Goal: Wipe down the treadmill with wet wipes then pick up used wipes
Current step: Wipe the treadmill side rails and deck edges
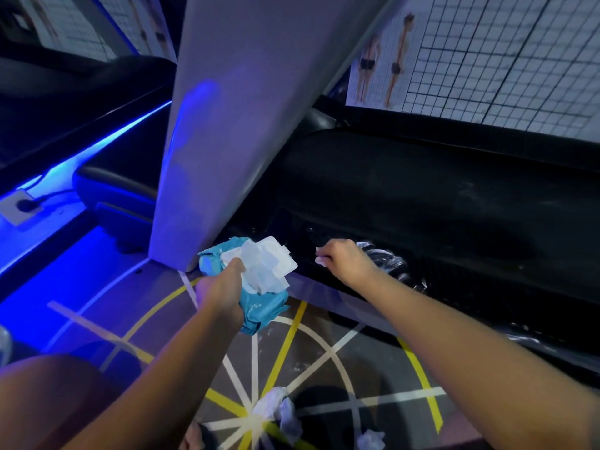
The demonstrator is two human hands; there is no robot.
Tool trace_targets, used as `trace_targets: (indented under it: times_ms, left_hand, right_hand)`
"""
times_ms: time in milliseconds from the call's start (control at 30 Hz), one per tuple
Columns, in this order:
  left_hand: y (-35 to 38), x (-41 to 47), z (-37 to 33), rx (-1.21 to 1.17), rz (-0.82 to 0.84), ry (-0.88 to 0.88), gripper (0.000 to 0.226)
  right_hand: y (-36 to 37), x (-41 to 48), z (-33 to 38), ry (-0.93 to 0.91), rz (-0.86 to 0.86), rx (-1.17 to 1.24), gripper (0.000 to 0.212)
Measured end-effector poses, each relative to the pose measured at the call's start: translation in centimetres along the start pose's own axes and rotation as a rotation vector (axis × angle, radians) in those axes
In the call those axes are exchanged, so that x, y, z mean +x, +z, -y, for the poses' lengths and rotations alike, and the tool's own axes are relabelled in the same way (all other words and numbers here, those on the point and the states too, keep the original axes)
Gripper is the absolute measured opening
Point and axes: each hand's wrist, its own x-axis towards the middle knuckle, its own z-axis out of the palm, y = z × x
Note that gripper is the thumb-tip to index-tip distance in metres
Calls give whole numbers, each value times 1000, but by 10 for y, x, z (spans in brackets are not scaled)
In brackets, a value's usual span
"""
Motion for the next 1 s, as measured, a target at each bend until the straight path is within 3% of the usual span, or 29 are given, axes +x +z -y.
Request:
trace_targets:
  times_ms: [133, 333, 533, 700, 800, 867, 1000]
  left_hand:
    - [7, 7, 6, -61, 33, -3, 6]
    - [11, 63, 37, -87, 53, -23, 58]
    - [18, 34, 28, -45, 23, 7, 33]
    - [11, 32, 20, -71, 30, -25, 38]
    - [11, 13, 7, -63, -31, 22, 24]
    - [10, 9, 4, -64, -27, 22, 21]
    - [8, 8, 1, -47, -13, 19, 19]
  right_hand:
    - [-5, -28, -22, -35, -40, -65, 19]
    - [-36, -71, -56, 49, -19, -137, 13]
    - [-51, -72, -55, 280, 49, -203, 15]
    - [-39, -46, -20, 105, -146, -5, 16]
    - [-17, -26, -9, 17, -27, -32, 19]
    - [-1, -14, -13, 24, 18, -113, 27]
    - [10, -1, -44, 109, -74, -75, 33]
